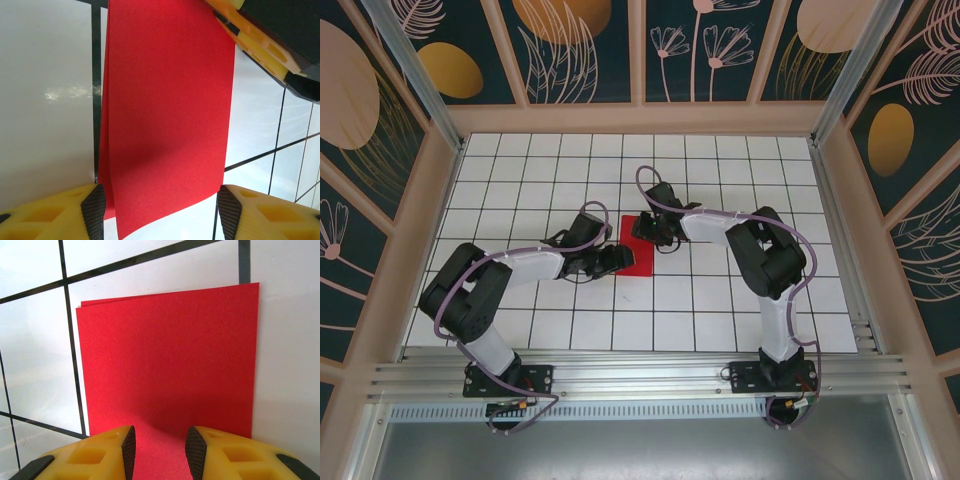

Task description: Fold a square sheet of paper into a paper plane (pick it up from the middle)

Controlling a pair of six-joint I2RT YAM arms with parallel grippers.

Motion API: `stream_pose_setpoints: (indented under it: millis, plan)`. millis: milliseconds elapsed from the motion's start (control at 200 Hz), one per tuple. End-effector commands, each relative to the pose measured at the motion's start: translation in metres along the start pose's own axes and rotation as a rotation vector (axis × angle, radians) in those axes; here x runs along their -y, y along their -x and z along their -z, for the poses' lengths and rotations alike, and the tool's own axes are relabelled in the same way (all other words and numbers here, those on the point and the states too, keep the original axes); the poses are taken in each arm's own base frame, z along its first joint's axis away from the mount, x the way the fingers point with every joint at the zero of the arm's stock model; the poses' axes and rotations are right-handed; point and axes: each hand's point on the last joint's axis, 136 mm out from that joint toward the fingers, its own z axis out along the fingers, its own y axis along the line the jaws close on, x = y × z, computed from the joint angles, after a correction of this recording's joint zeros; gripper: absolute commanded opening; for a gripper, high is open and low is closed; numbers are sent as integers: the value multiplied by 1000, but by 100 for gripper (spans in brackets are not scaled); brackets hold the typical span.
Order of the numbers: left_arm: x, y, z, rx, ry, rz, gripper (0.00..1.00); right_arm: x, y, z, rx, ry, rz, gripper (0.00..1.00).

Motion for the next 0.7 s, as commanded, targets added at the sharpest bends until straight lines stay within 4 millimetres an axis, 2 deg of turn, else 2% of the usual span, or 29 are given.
stream_pose_setpoints:
  millis: [0,100,375,696]
  plan:
    - [-2,-10,-2,-42,2,8,62,69,-45,-25,-131,-198,-40,38]
    - [7,-12,-3,-60,-46,6,60,69,-44,-25,-131,-197,-38,38]
    - [15,-12,-6,-78,-91,4,59,68,-43,-24,-132,-186,-43,38]
    - [36,6,0,-8,-158,-28,56,63,-40,-20,-135,-144,-29,37]
